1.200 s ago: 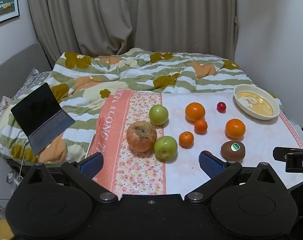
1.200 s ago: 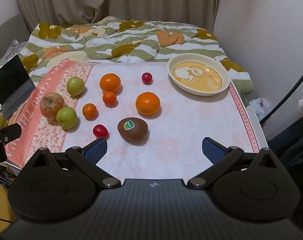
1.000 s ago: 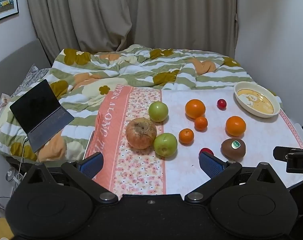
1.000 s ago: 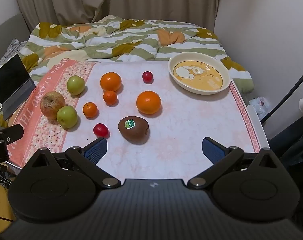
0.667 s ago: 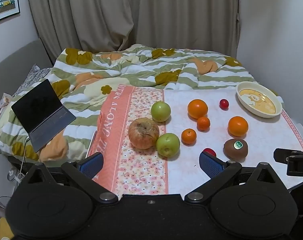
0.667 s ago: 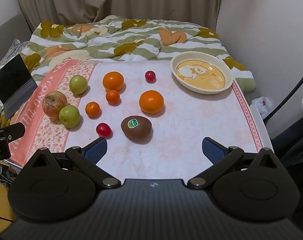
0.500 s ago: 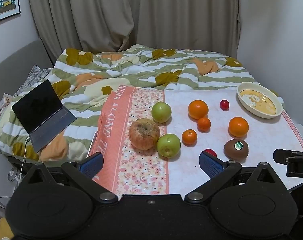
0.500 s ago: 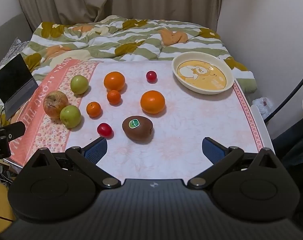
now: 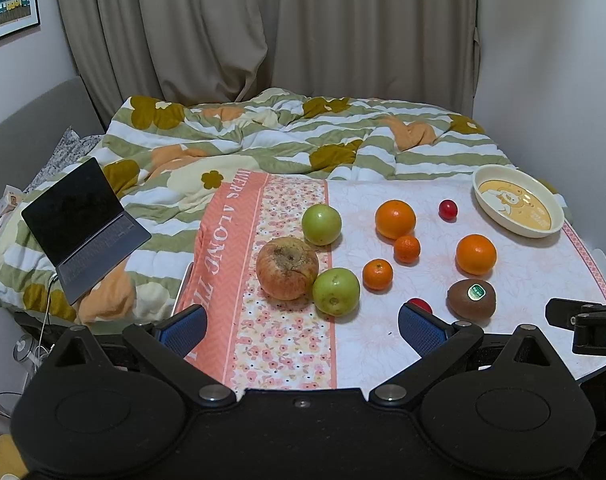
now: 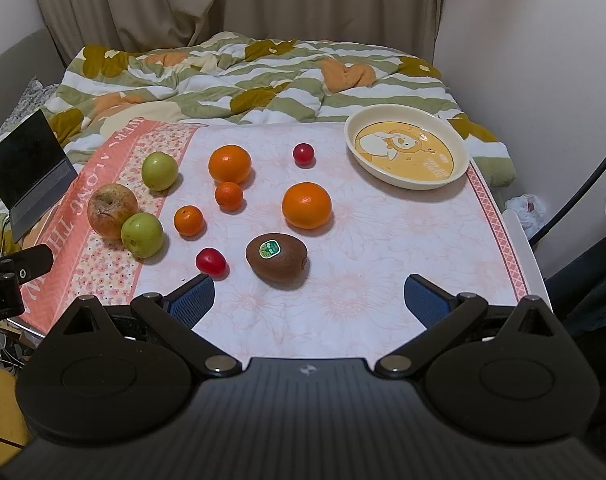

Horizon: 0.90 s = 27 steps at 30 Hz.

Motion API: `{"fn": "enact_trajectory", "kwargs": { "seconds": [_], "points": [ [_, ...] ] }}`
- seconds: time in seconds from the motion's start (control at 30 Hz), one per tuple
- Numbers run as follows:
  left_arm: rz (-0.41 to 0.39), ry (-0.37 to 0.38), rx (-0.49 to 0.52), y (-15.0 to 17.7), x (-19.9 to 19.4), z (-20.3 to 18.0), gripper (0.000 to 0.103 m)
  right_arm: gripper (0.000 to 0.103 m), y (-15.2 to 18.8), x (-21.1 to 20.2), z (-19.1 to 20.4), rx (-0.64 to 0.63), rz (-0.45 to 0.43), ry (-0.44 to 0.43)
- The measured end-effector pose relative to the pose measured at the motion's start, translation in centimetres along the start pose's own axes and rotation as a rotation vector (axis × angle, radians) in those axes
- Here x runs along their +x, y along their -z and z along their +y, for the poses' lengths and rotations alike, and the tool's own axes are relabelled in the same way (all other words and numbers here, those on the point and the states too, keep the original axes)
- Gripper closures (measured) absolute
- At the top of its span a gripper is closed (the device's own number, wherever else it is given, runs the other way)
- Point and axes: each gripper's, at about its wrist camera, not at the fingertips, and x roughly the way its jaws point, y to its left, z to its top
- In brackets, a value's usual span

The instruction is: Organize fruits

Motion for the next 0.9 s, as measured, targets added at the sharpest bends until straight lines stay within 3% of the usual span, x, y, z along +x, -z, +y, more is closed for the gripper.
{"fn": "enact_trajectory", "kwargs": {
  "seconds": [0.9],
  "points": [
    [0.001,0.002,0.002,-0.12,0.11,-0.19,0.0,0.0,-0.07,0.01,0.03,0.002,-0.001,-0.006]
  ]
}}
